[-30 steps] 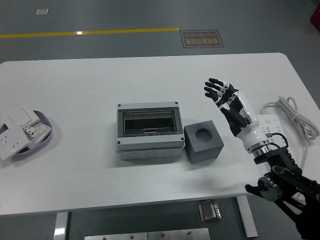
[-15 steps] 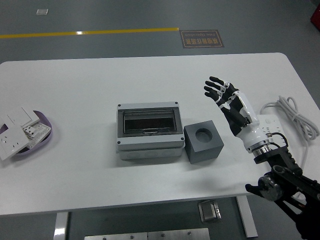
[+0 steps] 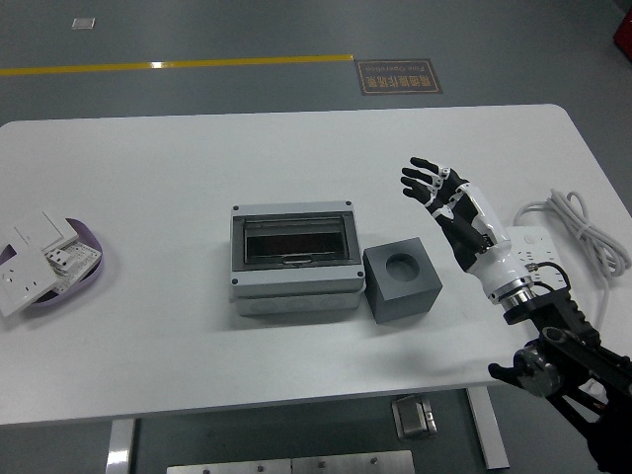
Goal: Pick up the cylinder from the cube,place it in the box,flap close box
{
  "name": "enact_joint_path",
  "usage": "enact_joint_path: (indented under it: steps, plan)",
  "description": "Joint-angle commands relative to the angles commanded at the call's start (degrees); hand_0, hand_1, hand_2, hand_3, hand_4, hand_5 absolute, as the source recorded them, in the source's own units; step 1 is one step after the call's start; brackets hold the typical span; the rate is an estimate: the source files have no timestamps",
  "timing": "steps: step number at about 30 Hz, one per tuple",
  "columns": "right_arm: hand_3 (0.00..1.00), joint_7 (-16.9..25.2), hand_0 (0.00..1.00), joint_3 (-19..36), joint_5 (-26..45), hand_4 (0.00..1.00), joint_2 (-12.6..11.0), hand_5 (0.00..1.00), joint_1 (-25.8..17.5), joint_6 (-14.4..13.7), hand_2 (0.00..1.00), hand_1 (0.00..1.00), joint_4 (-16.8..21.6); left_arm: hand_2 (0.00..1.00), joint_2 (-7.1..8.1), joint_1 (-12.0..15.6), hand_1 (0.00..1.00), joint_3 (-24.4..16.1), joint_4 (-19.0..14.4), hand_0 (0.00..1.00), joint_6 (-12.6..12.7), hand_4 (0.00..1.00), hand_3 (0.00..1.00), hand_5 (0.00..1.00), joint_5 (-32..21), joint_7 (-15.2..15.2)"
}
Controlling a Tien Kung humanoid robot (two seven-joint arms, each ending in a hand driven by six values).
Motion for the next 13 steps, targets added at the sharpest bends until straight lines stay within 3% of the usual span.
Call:
enact_joint_path:
  steps: [13]
  plan:
    - [0.745, 0.01, 0.856, 1.57, -1.11, 0.838, 0.08, 0.412, -0.24, -0.87, 0.734, 0.787, -0.38, 0.628, 0.04, 0.04, 0.635, 0.11, 0.01, 0.612, 0.04, 0.685, 0.633, 0.249, -0.08, -0.07]
